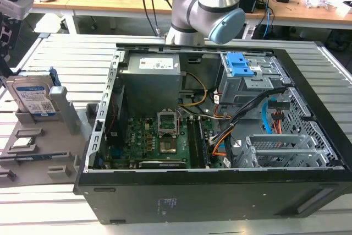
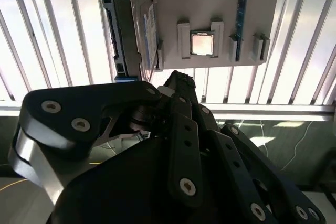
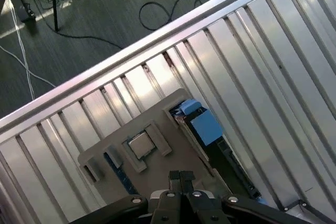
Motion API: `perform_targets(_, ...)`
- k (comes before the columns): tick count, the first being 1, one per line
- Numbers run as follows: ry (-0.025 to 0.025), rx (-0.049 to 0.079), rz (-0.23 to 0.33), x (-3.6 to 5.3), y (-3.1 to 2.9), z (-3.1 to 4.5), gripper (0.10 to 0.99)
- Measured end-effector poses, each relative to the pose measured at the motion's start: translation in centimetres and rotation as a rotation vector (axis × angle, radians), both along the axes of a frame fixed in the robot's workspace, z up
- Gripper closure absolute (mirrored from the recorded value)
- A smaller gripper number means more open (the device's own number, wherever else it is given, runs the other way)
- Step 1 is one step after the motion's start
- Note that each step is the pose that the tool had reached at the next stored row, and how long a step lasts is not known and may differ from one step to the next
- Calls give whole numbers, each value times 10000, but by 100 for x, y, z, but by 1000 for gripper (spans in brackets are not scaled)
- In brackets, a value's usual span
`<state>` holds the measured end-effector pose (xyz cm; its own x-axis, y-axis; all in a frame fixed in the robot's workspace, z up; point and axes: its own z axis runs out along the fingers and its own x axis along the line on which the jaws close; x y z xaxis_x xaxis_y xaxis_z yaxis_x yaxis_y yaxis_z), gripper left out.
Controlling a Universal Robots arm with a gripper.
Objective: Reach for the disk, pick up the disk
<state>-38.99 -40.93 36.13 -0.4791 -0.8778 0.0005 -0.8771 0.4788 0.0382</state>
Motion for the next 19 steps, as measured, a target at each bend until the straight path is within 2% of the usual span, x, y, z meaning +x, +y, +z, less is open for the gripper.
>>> perform_targets(15,-1,0,2502,0,0,0,980)
perform_targets(19,0,0,3404,0,0,0,980)
